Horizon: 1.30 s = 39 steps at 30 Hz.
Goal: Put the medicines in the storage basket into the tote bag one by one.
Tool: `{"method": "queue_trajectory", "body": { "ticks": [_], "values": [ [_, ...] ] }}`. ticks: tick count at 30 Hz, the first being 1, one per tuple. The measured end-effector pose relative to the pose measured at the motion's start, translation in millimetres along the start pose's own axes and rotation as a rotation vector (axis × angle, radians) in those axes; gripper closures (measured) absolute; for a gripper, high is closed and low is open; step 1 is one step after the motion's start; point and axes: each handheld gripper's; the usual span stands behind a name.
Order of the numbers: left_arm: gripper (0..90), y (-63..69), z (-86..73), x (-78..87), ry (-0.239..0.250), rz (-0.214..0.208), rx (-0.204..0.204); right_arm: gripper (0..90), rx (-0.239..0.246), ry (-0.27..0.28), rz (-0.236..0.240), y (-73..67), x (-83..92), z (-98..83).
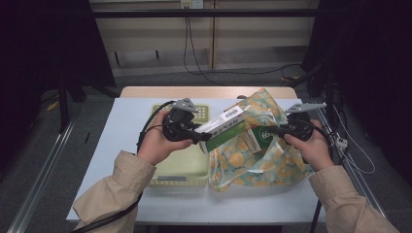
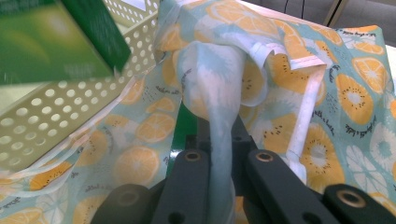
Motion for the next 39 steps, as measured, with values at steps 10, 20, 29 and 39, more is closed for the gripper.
{"method": "queue_trajectory", "body": {
  "ticks": [10, 20, 29, 39],
  "values": [
    [62.8, 19.3, 12.7, -28.7, -0.049, -0.064, -0.077, 88.6, 0.0, 0.006, -0.001, 0.6, 3.4, 0.3],
    [62.8, 35.1, 19.9, -59.6, -0.117, -0.098, -0.123, 88.6, 0.004, 0.016, -0.003, 1.5, 9.5, 1.6],
    [62.8, 39.8, 22.3, -85.5, -0.153, -0.113, -0.129, 88.6, 0.003, 0.017, -0.006, 3.0, 12.4, 1.4],
    [62.7, 47.7, 31.5, -107.6, -0.148, -0.113, -0.132, 88.6, 0.006, 0.015, -0.004, 2.0, 12.3, 2.0]
  ]
}}
Point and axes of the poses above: each handheld gripper's, and its own axes: x roughly backward along the jaws, z roughly out of its top, y roughly to its right, and after that the axes turned 9 degrees about -y, right-handed
